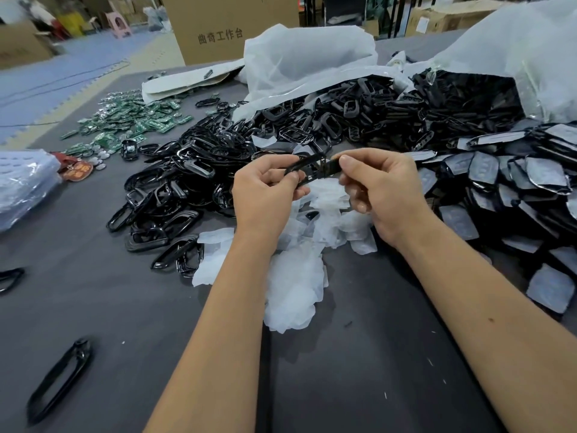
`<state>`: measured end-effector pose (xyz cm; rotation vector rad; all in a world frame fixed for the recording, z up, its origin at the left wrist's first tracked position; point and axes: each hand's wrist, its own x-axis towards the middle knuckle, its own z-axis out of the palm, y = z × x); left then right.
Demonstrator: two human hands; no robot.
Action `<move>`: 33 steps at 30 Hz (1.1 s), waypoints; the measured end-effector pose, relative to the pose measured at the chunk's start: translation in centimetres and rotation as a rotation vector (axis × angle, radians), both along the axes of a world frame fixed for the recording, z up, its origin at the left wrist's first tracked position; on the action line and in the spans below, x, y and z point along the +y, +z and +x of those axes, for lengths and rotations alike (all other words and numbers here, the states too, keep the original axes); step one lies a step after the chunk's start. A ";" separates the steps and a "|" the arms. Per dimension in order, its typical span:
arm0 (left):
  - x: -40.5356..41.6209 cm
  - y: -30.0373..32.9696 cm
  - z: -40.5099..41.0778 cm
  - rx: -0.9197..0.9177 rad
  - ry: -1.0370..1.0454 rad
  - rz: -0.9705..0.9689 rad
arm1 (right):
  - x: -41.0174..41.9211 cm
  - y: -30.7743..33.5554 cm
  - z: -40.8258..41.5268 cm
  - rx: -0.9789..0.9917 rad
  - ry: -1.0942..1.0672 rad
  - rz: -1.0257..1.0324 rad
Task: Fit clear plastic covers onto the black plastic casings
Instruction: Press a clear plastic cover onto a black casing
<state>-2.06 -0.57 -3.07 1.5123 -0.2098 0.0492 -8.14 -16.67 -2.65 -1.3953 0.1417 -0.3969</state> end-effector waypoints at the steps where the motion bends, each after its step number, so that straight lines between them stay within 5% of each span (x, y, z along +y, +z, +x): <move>1: 0.0 -0.1 0.0 0.001 -0.005 0.009 | 0.1 -0.3 0.1 0.000 -0.030 0.017; 33: 0.3 0.1 -0.7 -0.106 -0.156 0.012 | 1.5 -0.6 -0.1 -0.037 -0.078 -0.198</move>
